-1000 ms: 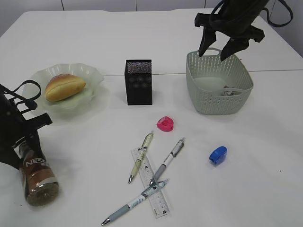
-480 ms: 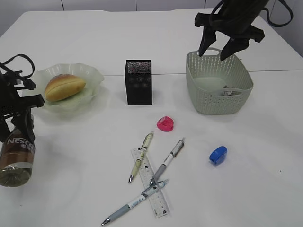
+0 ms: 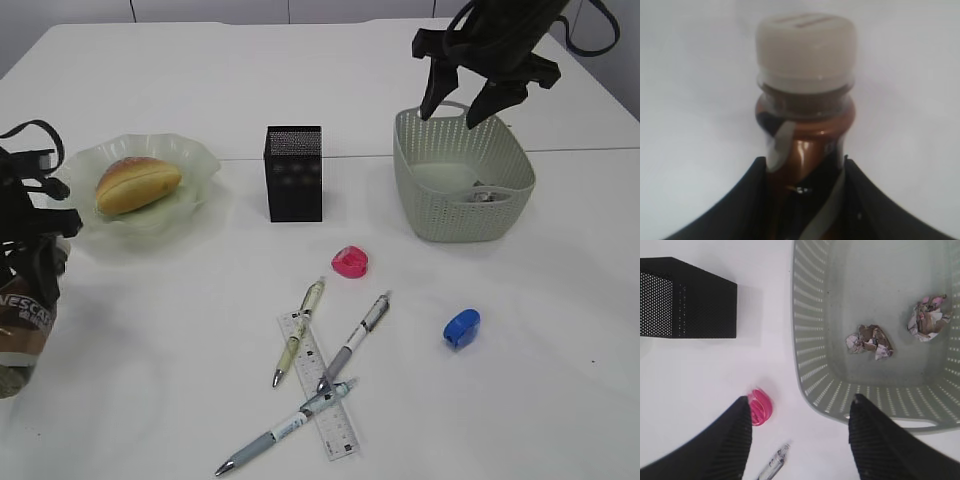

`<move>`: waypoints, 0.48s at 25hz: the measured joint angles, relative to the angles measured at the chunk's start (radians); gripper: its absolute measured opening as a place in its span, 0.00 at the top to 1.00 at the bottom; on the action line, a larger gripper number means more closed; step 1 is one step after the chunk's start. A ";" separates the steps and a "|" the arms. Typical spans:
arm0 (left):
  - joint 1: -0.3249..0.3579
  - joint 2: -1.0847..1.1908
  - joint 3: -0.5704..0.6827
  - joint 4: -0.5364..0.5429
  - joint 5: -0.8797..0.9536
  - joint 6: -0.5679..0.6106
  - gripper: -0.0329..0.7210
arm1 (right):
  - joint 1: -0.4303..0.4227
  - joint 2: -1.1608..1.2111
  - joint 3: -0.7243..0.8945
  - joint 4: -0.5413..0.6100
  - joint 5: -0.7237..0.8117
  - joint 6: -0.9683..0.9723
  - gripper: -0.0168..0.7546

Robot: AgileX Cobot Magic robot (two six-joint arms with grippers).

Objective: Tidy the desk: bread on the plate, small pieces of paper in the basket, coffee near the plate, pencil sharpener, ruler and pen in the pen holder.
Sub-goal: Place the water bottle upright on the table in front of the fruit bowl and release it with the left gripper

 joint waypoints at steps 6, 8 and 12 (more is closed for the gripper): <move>0.000 -0.106 0.014 0.031 -0.042 0.013 0.58 | 0.000 0.000 0.000 -0.017 0.000 -0.002 0.39; 0.000 -0.192 0.053 0.031 -0.118 0.013 0.58 | 0.000 0.000 0.000 -0.027 0.000 -0.002 0.39; 0.000 -0.382 0.214 0.050 -0.343 0.013 0.58 | 0.000 0.000 0.000 -0.036 0.000 -0.002 0.39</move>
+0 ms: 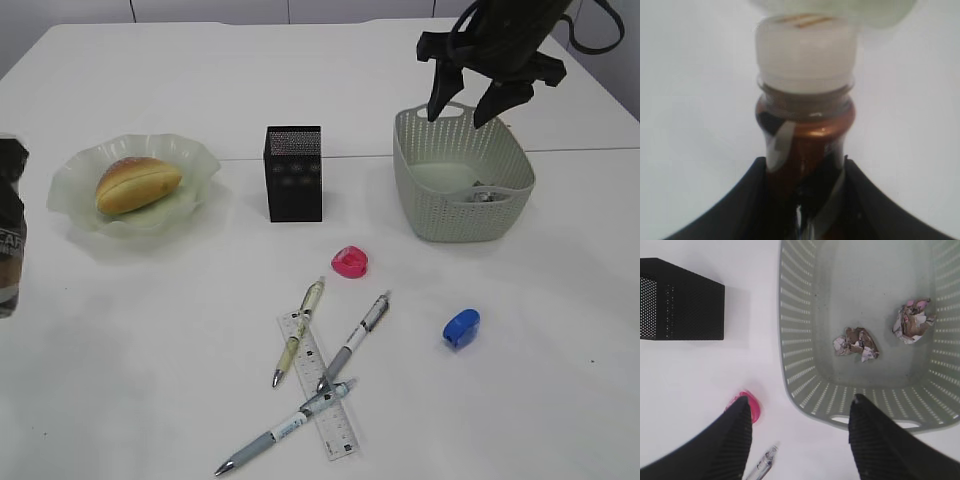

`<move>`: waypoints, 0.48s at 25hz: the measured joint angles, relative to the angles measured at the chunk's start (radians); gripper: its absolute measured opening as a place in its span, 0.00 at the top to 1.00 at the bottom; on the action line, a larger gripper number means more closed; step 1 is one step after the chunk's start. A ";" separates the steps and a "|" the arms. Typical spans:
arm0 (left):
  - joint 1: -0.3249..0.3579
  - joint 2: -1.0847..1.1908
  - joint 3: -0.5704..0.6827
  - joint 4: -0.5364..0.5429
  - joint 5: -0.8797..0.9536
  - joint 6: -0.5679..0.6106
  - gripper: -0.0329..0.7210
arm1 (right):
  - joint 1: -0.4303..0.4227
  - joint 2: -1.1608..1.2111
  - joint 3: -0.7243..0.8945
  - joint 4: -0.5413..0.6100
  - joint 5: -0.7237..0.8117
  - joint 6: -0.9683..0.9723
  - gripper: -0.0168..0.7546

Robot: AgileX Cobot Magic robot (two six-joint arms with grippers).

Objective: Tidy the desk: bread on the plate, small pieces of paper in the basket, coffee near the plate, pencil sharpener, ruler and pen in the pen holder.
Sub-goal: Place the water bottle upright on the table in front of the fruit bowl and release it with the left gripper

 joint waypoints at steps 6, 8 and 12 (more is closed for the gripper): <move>0.000 -0.220 0.323 0.013 -0.509 0.002 0.58 | 0.000 0.000 0.000 0.000 0.000 0.000 0.39; 0.000 -0.255 0.428 0.013 -0.706 0.002 0.58 | 0.000 0.000 0.000 0.000 0.000 0.000 0.39; 0.000 -0.259 0.603 0.008 -1.067 0.002 0.58 | 0.000 0.000 0.000 0.000 0.000 -0.003 0.39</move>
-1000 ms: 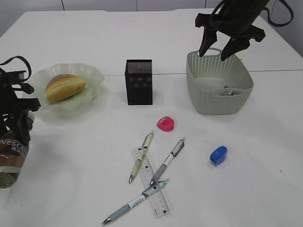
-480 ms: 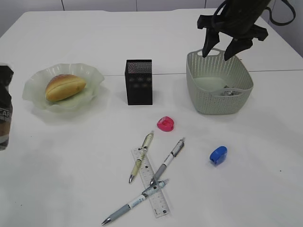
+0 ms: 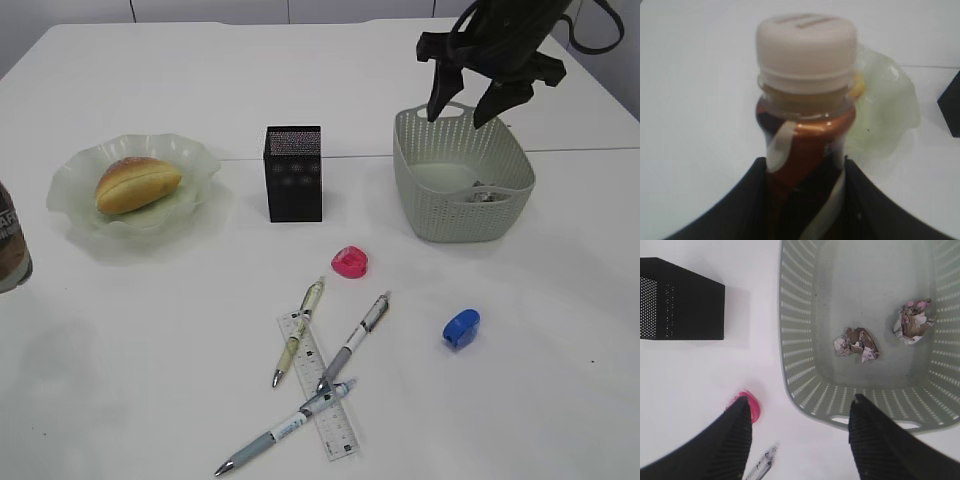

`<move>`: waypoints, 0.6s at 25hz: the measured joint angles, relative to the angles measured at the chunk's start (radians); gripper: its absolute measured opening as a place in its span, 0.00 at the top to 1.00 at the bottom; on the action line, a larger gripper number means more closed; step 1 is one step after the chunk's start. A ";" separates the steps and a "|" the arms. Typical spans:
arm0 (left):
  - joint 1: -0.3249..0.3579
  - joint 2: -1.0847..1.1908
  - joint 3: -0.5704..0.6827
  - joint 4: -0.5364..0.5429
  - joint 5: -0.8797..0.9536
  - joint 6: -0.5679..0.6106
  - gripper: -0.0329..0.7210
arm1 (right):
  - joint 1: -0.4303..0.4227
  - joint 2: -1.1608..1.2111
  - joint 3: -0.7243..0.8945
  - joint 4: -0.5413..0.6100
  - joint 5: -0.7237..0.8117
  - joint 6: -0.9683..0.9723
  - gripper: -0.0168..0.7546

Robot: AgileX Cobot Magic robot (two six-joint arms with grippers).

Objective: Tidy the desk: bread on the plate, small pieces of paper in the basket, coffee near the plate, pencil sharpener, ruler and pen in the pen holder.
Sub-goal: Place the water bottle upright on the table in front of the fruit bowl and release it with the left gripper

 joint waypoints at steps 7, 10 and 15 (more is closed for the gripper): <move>0.000 0.099 0.192 -0.010 -0.565 0.000 0.58 | 0.000 0.000 0.000 0.000 0.000 -0.004 0.39; 0.000 0.193 0.201 -0.011 -0.748 0.000 0.58 | 0.000 0.000 0.000 0.000 0.000 -0.004 0.39; 0.000 0.382 0.193 0.023 -0.863 -0.045 0.58 | 0.000 0.000 0.000 0.000 0.000 -0.006 0.39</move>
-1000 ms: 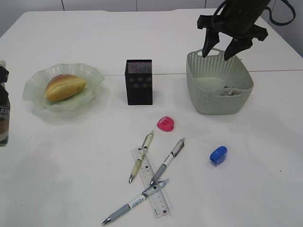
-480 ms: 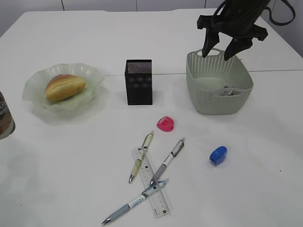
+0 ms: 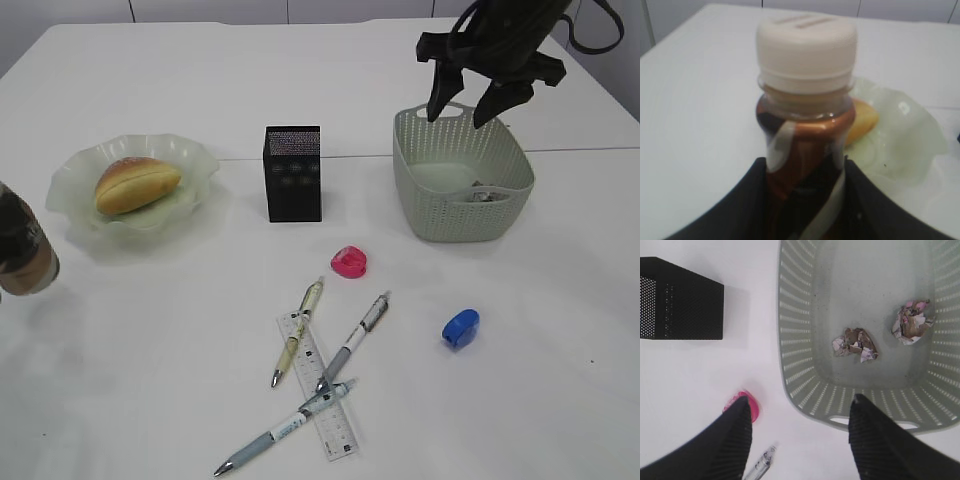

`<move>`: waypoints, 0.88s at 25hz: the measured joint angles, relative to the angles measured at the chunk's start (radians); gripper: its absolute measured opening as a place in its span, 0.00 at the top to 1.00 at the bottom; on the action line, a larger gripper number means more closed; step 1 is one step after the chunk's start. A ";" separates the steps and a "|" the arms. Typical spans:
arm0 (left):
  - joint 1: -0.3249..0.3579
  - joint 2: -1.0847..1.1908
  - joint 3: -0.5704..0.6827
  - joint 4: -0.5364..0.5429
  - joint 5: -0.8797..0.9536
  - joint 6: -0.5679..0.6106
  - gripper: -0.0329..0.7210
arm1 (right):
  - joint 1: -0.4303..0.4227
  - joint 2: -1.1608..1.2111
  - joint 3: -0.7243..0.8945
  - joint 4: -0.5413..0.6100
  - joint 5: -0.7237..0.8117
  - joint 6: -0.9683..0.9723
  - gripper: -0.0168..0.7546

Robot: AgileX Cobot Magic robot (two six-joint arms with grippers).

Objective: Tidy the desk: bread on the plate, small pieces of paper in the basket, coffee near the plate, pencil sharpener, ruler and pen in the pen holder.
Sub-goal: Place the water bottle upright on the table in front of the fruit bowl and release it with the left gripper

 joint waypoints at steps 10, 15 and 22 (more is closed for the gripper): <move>0.000 0.195 -0.132 0.114 -0.002 -0.081 0.58 | 0.000 0.000 0.000 0.000 0.000 -0.019 0.39; 0.000 0.213 -0.139 0.114 -0.008 -0.082 0.58 | 0.000 0.000 0.000 0.000 0.000 -0.022 0.39; 0.000 0.262 -0.148 0.174 -0.053 -0.084 0.55 | 0.000 0.000 0.000 0.000 0.000 -0.025 0.39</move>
